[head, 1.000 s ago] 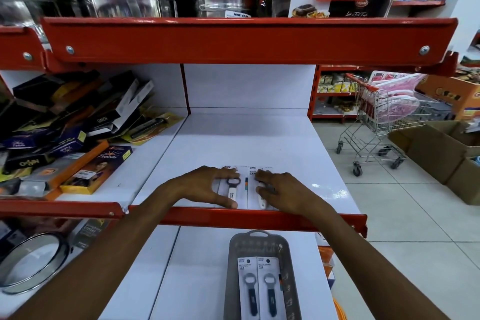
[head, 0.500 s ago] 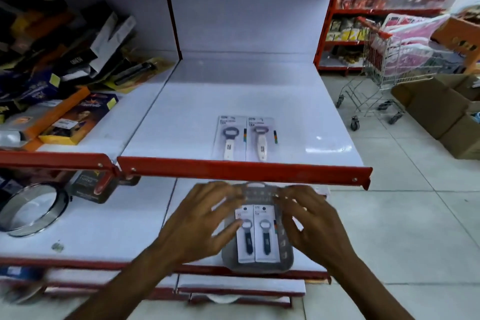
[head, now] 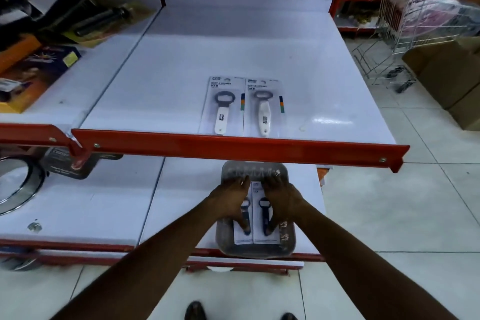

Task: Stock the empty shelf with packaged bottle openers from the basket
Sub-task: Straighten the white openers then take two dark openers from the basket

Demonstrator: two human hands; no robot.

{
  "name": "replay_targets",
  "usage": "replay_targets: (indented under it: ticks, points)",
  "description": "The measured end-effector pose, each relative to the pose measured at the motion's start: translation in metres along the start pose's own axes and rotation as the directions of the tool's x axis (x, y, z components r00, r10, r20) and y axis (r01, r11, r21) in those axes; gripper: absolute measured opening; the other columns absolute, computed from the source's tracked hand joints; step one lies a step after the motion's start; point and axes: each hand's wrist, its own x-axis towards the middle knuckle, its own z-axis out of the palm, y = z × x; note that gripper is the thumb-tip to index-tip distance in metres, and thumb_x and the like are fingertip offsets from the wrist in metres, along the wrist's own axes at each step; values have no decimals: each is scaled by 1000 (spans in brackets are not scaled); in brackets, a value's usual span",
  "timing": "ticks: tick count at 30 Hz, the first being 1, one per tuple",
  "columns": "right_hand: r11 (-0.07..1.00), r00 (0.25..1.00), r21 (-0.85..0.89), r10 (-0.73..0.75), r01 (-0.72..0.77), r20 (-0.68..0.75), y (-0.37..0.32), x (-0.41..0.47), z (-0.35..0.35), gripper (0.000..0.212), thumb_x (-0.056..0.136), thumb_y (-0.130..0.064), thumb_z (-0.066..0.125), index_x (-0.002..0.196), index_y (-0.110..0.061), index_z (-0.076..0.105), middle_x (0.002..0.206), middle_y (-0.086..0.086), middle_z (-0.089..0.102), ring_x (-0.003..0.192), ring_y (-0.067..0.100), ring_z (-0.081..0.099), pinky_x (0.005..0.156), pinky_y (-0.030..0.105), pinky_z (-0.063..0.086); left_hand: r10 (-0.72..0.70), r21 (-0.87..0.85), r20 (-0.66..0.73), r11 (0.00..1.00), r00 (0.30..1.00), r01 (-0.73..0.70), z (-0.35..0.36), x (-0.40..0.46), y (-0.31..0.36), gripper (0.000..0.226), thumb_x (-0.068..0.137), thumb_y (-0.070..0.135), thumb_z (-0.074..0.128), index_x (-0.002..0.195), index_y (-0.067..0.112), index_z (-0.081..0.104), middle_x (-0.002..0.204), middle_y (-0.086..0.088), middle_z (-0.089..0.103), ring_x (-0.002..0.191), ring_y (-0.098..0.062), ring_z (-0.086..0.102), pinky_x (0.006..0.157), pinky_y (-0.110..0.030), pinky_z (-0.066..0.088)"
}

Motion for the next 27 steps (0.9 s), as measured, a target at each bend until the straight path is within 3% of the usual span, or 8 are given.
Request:
replay_targets:
  ticks: [6, 9, 12, 14, 18, 21, 25, 27]
  points:
    - [950, 1000, -311, -23, 21, -2, 6, 24, 12, 123, 52, -60, 82, 146, -10, 21, 156, 14, 21, 143, 36, 18, 121, 48, 14, -6, 133, -39, 991, 999, 11, 6, 18, 1, 141, 45, 56, 93, 152, 16, 10, 163, -10, 21, 148, -37, 23, 122, -45, 21]
    - [904, 999, -427, -19, 6, -26, 4, 25, 6, 111, 65, -60, 74, 147, -10, 19, 157, 16, 16, 145, 38, 11, 120, 52, 6, -40, 217, -75, 975, 996, 56, 3, 23, -2, 139, 43, 64, 89, 150, 15, 16, 159, -14, 26, 146, -37, 25, 122, -46, 19]
    - [968, 992, -251, -21, -12, -128, -1, 12, -10, 116, 58, -57, 80, 147, -14, 19, 157, 14, 17, 144, 40, 12, 119, 53, 17, -28, 232, -169, 970, 985, 67, -5, 17, -2, 134, 44, 64, 88, 149, 14, 22, 157, -14, 29, 144, -38, 26, 123, -50, 21]
    - [998, 975, -49, 36, -48, -219, -5, -8, -21, 110, 55, -50, 85, 143, -20, 27, 153, 10, 26, 139, 38, 26, 110, 50, 36, -71, 36, -270, 996, 960, 83, -9, 3, 2, 111, 52, 46, 93, 144, 18, 37, 151, -11, 46, 135, -34, 46, 113, -47, 41]
    - [913, 942, 396, 213, -97, -261, -17, -58, -31, 48, 75, -24, 77, 119, -26, 56, 125, 4, 65, 106, 27, 65, 89, 37, 57, -233, -352, -348, 930, 908, 104, -7, -50, 12, 54, 74, 17, 84, 123, 21, 60, 126, -7, 69, 102, -27, 70, 88, -33, 59]
    - [878, 919, 470, 258, -94, -297, -30, -102, -43, 15, 88, -26, 63, 103, -27, 62, 110, 1, 72, 94, 21, 68, 92, 32, 55, -219, -461, -384, 887, 897, 19, -15, -102, 32, 17, 87, 21, 71, 96, 26, 58, 99, 0, 69, 83, -21, 67, 89, -36, 60]
    - [844, 841, 532, 235, 72, -486, -48, -159, -89, 11, 89, -23, 63, 98, -29, 64, 104, -8, 73, 87, 9, 65, 79, 20, 53, -244, -477, -583, 875, 775, -84, -56, -166, 57, 22, 86, 20, 72, 98, 32, 59, 96, 16, 66, 80, -6, 66, 74, -6, 50]
    - [829, 769, 531, 224, 172, -598, -57, -186, -125, 13, 87, -24, 65, 98, -32, 63, 101, -14, 71, 87, 2, 64, 76, 13, 48, -251, -498, -683, 847, 686, -186, -84, -194, 68, 25, 81, 16, 76, 99, 28, 63, 94, 21, 70, 80, 3, 68, 65, -1, 47]
